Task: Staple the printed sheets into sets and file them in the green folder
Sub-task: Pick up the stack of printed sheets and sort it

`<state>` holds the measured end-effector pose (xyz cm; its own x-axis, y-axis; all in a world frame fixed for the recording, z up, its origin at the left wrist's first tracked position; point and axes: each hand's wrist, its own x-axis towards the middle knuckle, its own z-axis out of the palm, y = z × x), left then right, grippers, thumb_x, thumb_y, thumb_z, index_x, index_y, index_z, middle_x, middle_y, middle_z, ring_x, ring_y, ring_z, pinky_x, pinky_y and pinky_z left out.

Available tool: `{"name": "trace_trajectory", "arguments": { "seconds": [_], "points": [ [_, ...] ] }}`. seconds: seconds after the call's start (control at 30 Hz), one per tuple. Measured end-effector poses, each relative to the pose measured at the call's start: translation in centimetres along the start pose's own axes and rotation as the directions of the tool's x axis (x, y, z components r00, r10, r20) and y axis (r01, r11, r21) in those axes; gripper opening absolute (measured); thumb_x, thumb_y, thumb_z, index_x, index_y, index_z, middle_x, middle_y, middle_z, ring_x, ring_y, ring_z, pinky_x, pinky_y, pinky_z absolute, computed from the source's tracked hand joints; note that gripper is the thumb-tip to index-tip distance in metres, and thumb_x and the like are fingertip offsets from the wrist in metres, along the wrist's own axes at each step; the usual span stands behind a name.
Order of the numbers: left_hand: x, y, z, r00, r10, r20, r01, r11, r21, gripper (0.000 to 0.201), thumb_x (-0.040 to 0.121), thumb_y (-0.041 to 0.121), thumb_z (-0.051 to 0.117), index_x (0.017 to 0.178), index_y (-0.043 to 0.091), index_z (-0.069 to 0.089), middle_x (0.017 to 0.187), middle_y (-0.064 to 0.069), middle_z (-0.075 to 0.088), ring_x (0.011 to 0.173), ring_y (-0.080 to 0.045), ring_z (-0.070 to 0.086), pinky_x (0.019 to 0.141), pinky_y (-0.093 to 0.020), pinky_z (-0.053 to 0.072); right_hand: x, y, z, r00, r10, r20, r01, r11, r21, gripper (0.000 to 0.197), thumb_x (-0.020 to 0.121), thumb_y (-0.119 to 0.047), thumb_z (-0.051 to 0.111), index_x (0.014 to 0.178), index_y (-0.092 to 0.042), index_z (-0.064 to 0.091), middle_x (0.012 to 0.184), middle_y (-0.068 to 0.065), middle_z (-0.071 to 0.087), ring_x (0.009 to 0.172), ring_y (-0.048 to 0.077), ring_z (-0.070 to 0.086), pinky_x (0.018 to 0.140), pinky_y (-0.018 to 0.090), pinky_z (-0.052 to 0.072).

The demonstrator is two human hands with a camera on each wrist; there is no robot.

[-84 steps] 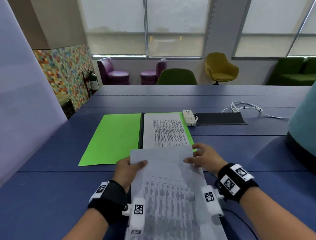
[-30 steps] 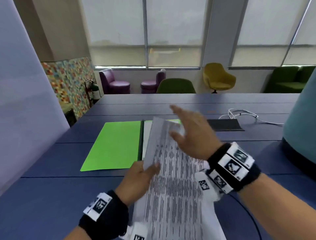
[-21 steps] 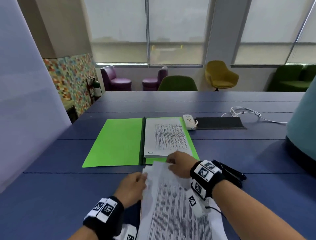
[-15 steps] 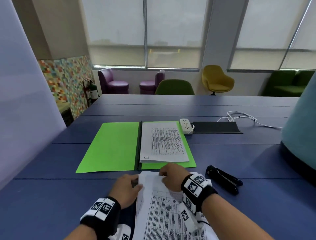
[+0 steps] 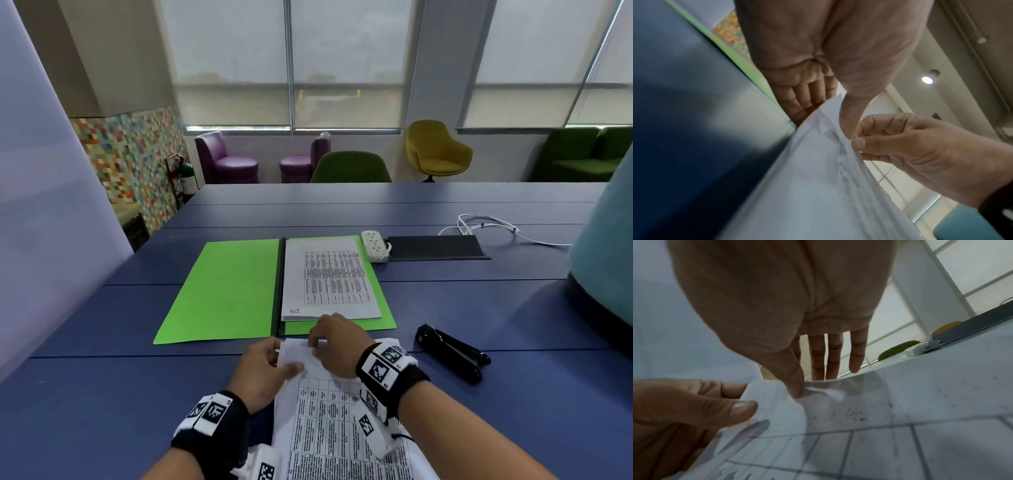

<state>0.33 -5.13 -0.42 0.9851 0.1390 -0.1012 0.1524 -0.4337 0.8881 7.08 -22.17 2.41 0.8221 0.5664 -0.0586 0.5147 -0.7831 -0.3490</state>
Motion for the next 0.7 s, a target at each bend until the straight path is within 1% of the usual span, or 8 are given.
{"name": "trace_trajectory", "arguments": {
  "seconds": [0.3,0.37,0.43,0.5,0.53,0.6,0.67,0.7],
  "points": [
    [-0.7,-0.6,0.6,0.98,-0.184,0.073,0.198,0.901,-0.386,0.022,0.081,0.014,0.077,0.1,0.005,0.072,0.096,-0.008,0.077,0.099,-0.03,0.07,0.095,-0.041,0.053,0.0,-0.6,-0.6,0.985,-0.059,-0.16,0.09,0.977,0.192,0.01,0.086,-0.02,0.06,0.087,-0.022,0.07,0.091,-0.002,0.073,0.085,0.021,0.066,0.08,0.034,0.055],
    [-1.3,-0.4,1.1,0.974,-0.185,0.131,0.222,0.899,-0.377,0.022,0.086,0.022,0.072,0.099,0.004,0.073,0.096,-0.008,0.077,0.098,-0.03,0.071,0.096,-0.042,0.052,-0.2,-0.9,-0.8,0.97,-0.083,-0.23,0.131,0.97,0.203,0.011,0.089,-0.023,0.06,0.092,-0.025,0.071,0.096,-0.003,0.074,0.09,0.019,0.067,0.091,0.037,0.053],
    [-1.7,0.3,1.2,0.986,-0.142,0.082,0.162,0.918,-0.362,0.026,0.092,0.029,0.063,0.099,0.005,0.072,0.094,-0.007,0.078,0.095,-0.028,0.072,0.092,-0.043,0.054,-0.5,-0.6,-1.5,0.936,-0.032,-0.352,0.074,0.991,0.108,0.024,0.094,-0.033,0.06,0.117,-0.033,0.068,0.122,-0.009,0.069,0.114,0.013,0.061,0.117,0.044,0.03],
    [-1.6,1.5,0.5,0.997,-0.079,-0.008,0.069,0.914,-0.401,0.027,0.095,0.031,0.058,0.1,0.008,0.071,0.094,-0.006,0.078,0.092,-0.026,0.073,0.085,-0.04,0.057,-0.8,0.9,-2.3,0.836,0.145,-0.53,-0.041,0.978,0.203,0.049,0.091,-0.045,0.064,0.137,-0.039,0.052,0.139,-0.017,0.053,0.127,0.006,0.046,0.121,0.043,0.017],
    [-1.5,2.3,-0.2,0.997,-0.048,-0.054,0.02,0.899,-0.437,0.026,0.096,0.029,0.057,0.102,0.008,0.07,0.094,-0.005,0.078,0.09,-0.024,0.073,0.079,-0.035,0.056,-1.3,1.6,-3.2,0.788,0.287,-0.545,-0.066,0.919,0.388,0.062,0.085,-0.052,0.069,0.141,-0.041,0.046,0.14,-0.018,0.05,0.127,0.005,0.045,0.118,0.04,0.024],
    [-1.1,3.8,-1.7,0.989,-0.007,-0.149,-0.068,0.868,-0.491,0.026,0.096,0.027,0.056,0.107,0.006,0.069,0.096,-0.003,0.076,0.087,-0.019,0.071,0.071,-0.026,0.053,-2.5,3.2,-4.8,0.798,0.49,-0.351,-0.015,0.598,0.802,0.081,0.071,-0.058,0.08,0.14,-0.036,0.045,0.139,-0.006,0.057,0.122,0.012,0.057,0.102,0.036,0.049],
    [-0.6,5.3,-2.9,0.977,0.017,-0.212,-0.134,0.823,-0.552,0.029,0.096,0.024,0.057,0.112,0.003,0.068,0.1,-0.005,0.074,0.091,-0.02,0.07,0.073,-0.025,0.054,-4.1,3.5,-6.0,0.911,0.403,-0.091,-0.05,0.326,0.944,0.062,0.081,-0.037,0.079,0.134,-0.017,0.055,0.128,0.008,0.068,0.113,0.019,0.066,0.079,0.02,0.057],
    [-0.6,6.1,-3.2,0.974,0.025,-0.227,-0.156,0.798,-0.582,0.029,0.095,0.024,0.057,0.112,0.003,0.068,0.104,-0.008,0.074,0.098,-0.024,0.07,0.08,-0.03,0.056,-4.8,3.3,-6.3,0.947,0.322,-0.015,-0.088,0.3,0.95,0.047,0.086,-0.025,0.075,0.129,-0.011,0.06,0.124,0.01,0.07,0.111,0.019,0.068,0.076,0.016,0.055]
  ]
}}
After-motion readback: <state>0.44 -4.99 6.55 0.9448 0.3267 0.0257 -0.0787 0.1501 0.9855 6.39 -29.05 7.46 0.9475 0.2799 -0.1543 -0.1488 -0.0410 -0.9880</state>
